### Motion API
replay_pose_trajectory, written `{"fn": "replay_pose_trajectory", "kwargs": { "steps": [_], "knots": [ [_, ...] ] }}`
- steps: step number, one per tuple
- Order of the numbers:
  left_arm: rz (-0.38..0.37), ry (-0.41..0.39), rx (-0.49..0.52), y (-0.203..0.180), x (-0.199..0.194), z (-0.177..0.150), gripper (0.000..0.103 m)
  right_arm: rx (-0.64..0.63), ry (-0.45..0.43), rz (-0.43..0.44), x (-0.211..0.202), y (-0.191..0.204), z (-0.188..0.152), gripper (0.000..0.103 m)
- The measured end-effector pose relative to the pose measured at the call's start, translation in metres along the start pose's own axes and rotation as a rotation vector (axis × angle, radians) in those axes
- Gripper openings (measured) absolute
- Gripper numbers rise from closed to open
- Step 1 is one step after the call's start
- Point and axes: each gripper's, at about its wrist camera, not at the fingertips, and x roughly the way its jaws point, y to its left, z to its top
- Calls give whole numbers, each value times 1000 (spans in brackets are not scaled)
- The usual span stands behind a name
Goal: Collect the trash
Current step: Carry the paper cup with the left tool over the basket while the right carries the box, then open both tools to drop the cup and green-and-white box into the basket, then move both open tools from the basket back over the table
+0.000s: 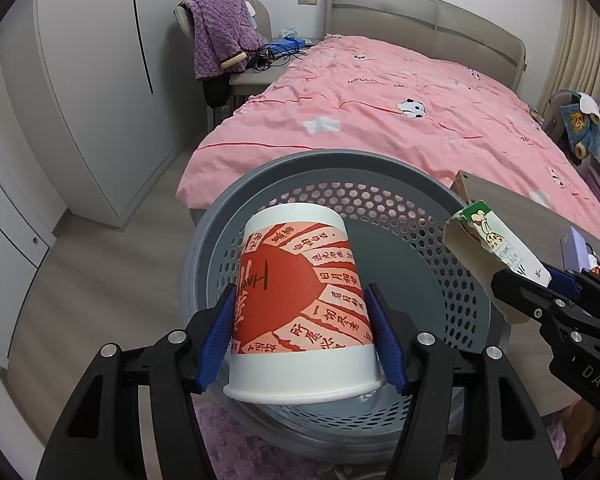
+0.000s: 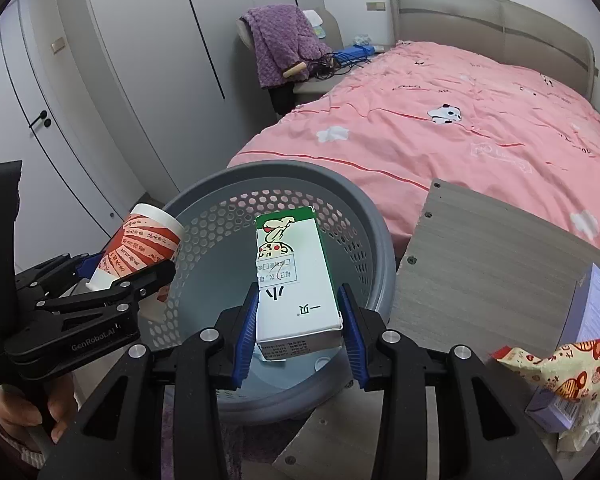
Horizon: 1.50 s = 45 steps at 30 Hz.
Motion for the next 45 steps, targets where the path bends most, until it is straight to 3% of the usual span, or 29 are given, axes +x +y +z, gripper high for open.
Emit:
{"fn": "replay_pose_trajectory", "kwargs": {
  "steps": [16, 19, 22, 45],
  "knots": [
    [17, -7, 19, -7, 0, 3, 61, 13, -16, 9, 3, -1, 6, 40],
    [21, -5, 15, -6, -1, 4, 62, 16, -28, 8, 0, -2, 7, 47],
    [31, -8, 10, -4, -3, 5, 71, 14, -38, 8, -4, -2, 7, 49],
    [68, -38, -16, 1, -16, 6, 71, 36, -62, -9, -23, -11, 0, 51]
  ]
}}
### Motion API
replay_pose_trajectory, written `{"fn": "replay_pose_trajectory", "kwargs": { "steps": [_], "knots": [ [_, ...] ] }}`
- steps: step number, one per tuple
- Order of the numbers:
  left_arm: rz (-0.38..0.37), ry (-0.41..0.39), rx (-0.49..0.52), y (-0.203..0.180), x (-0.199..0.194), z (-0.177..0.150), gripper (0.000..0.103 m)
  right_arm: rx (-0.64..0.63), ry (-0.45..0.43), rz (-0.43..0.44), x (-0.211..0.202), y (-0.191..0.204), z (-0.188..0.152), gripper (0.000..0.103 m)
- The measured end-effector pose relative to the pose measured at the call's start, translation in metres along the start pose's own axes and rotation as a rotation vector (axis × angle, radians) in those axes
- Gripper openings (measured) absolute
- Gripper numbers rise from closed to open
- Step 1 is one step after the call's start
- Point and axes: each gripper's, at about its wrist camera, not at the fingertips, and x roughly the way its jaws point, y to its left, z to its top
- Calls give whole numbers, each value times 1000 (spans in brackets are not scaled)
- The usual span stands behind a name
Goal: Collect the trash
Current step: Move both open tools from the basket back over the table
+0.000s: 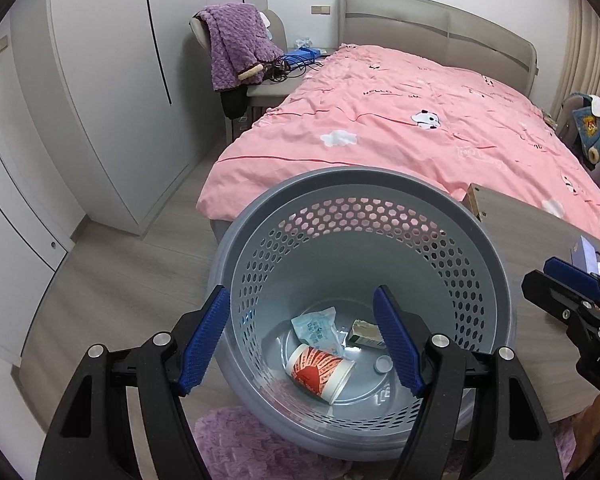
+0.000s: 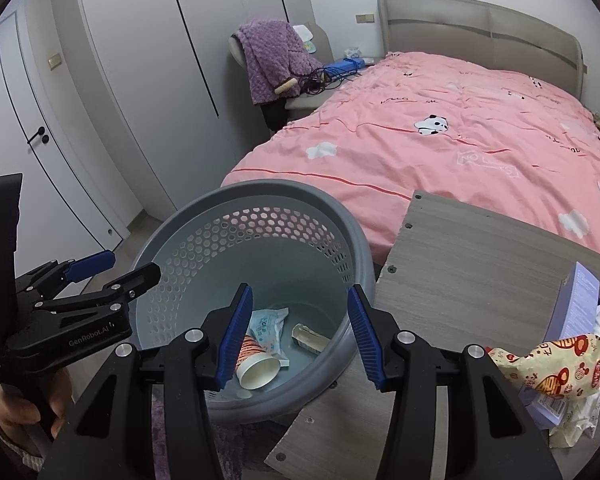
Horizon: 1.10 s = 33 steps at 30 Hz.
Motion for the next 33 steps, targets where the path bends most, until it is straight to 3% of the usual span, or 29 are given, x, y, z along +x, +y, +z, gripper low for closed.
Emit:
{"fn": "replay_pose_trajectory", "kwargs": {
  "steps": [13, 33],
  "knots": [
    [-19, -23, 26, -18, -18, -2, 71, 34, -43, -17, -25, -19, -9, 57],
    [-105, -27, 142, -96, -39, -16, 71, 138, -100, -128, -81, -85, -48, 62]
  ]
}}
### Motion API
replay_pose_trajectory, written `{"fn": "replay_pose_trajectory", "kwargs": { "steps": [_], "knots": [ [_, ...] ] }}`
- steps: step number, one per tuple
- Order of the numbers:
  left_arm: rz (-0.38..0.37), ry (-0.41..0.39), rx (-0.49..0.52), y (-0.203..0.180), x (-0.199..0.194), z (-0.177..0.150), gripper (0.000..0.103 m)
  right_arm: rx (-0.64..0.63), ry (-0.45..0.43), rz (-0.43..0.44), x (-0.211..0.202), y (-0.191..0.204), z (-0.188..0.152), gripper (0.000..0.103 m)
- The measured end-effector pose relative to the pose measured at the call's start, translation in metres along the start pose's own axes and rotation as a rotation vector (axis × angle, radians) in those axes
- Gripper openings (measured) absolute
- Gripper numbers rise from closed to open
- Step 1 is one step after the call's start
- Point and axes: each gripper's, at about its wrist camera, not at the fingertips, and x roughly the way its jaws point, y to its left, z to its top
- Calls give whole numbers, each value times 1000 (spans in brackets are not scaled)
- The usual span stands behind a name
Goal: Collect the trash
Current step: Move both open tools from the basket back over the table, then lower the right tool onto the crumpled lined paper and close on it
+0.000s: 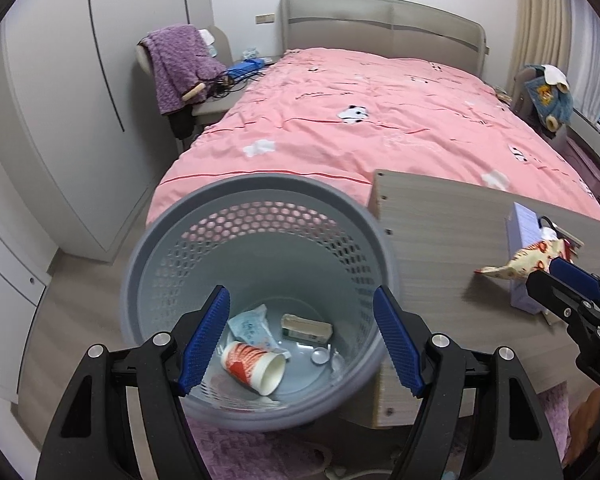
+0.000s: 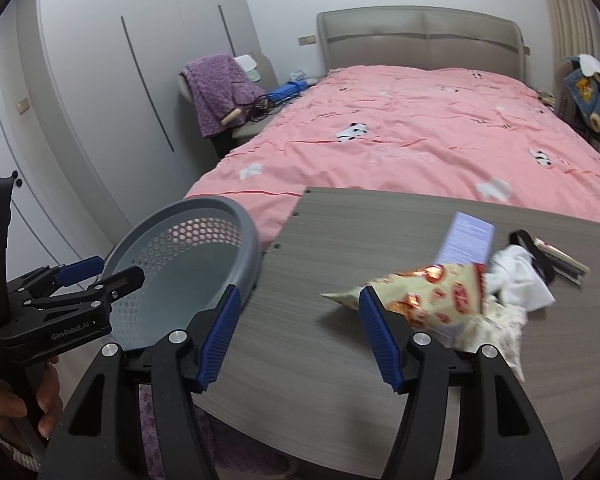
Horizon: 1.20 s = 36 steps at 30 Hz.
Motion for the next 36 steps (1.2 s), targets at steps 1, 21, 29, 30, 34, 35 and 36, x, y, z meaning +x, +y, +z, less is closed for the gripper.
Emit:
{"fn": "replay_pose_trajectory", "kwargs": {
  "steps": [1, 21, 29, 30, 34, 35, 36],
  "knots": [
    [-5, -1, 7, -5, -1, 0, 73, -1, -5, -13, -3, -4, -2, 64],
    [-90, -21, 114, -89, -7, 3, 74, 95, -42, -132, -52, -82, -30, 77],
    [-111, -17, 145, -112, -5, 5, 74, 135, -46, -155, -59, -107, -34, 77],
    [-112, -17, 145, -113, -4, 6, 74, 137, -47, -154, -59, -109, -34, 77],
    [-118, -11, 146, -121, -2, 6, 74, 151, -41, -151, -59, -118, -36, 77],
    [-119, -7, 148, -123, -1, 6, 74, 153, -39, -150, -58, -120, -37, 77],
    [-117, 0, 153, -126, 0, 6, 74, 155, -37, -151, -57, -121, -38, 77]
  ]
}}
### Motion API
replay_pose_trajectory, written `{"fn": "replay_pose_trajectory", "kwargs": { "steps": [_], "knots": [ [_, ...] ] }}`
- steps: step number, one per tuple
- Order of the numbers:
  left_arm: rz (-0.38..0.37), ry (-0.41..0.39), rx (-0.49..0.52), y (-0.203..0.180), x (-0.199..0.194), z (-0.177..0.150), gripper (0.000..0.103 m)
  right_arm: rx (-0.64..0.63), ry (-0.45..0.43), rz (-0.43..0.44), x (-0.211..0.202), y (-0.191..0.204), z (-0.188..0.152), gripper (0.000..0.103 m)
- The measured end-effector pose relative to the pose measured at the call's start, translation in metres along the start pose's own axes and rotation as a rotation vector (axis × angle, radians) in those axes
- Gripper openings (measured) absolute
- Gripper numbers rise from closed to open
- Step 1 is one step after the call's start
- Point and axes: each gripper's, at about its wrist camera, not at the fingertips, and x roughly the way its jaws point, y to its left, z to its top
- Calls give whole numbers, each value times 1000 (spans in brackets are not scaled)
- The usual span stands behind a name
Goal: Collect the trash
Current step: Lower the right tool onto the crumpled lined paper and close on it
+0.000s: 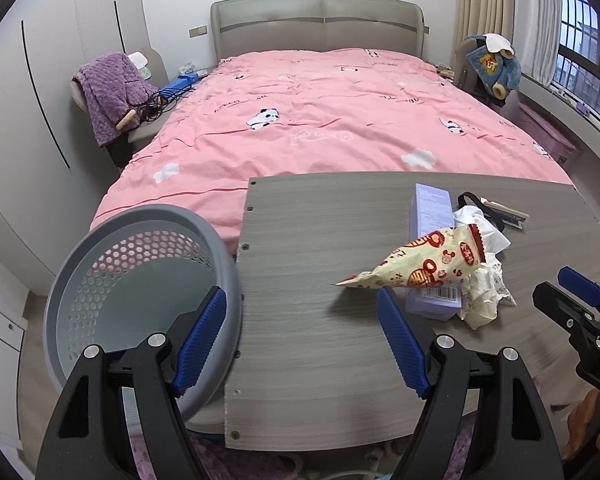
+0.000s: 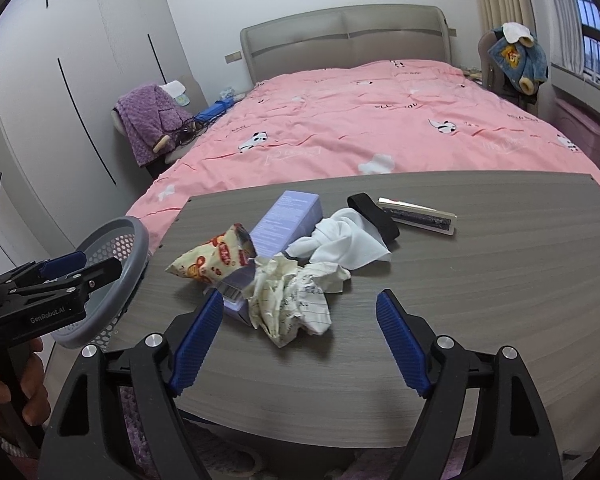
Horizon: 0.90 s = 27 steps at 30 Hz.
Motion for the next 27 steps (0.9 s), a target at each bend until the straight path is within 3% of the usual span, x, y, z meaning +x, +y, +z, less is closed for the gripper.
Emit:
{"fn": "replay_pose_trajectory", "kwargs": {
  "steps": [27],
  "knots": [
    [-2, 18, -7, -9, 2, -7, 74, 71, 98, 67, 52, -5, -8, 77]
  ]
}}
